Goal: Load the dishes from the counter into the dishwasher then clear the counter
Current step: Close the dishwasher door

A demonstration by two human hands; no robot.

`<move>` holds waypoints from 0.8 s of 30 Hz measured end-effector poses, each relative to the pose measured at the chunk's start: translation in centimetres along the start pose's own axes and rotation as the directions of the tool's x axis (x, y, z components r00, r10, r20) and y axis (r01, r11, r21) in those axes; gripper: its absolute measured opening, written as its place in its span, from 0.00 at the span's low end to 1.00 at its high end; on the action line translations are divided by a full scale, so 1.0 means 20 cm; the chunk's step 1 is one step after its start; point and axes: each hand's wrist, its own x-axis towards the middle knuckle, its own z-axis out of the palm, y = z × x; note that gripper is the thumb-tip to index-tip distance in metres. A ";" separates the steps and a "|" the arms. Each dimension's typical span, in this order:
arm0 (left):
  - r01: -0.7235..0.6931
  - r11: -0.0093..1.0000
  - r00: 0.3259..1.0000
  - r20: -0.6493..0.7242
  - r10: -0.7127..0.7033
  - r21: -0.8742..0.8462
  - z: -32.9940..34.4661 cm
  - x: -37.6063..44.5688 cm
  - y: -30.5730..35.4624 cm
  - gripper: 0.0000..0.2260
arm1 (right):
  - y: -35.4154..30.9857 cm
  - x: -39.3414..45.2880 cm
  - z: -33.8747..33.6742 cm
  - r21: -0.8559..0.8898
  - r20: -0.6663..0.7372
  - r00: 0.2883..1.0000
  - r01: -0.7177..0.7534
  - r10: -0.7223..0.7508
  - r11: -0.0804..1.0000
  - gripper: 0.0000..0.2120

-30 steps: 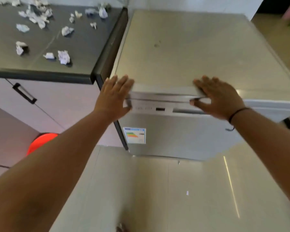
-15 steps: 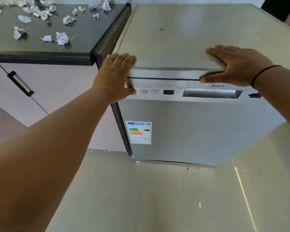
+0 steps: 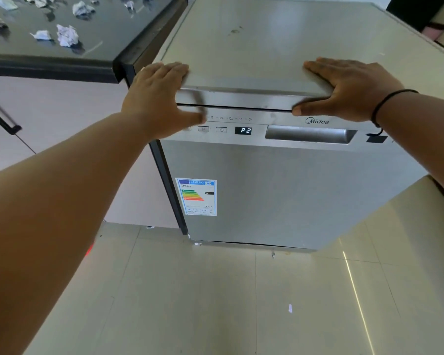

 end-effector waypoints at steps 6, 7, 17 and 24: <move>0.081 0.989 0.977 0.185 -0.103 0.125 -0.05 0.13 0.05 0.52 | 0.00 0.01 0.01 -0.005 0.010 1.000 0.001 -0.001 1.000 0.54; 0.079 0.983 0.971 0.212 -0.114 0.165 -0.05 0.16 0.07 0.54 | 0.00 0.01 0.01 -0.005 0.006 1.000 0.005 -0.005 1.000 0.55; 0.036 0.984 0.940 0.329 -0.094 0.176 -0.06 0.28 0.06 0.57 | 0.02 0.02 0.00 0.021 0.041 0.999 0.009 -0.010 1.000 0.53; 0.064 0.988 0.911 0.396 -0.116 0.143 -0.08 0.28 0.07 0.57 | 0.02 0.04 -0.01 0.099 0.097 0.995 -0.032 0.022 0.995 0.49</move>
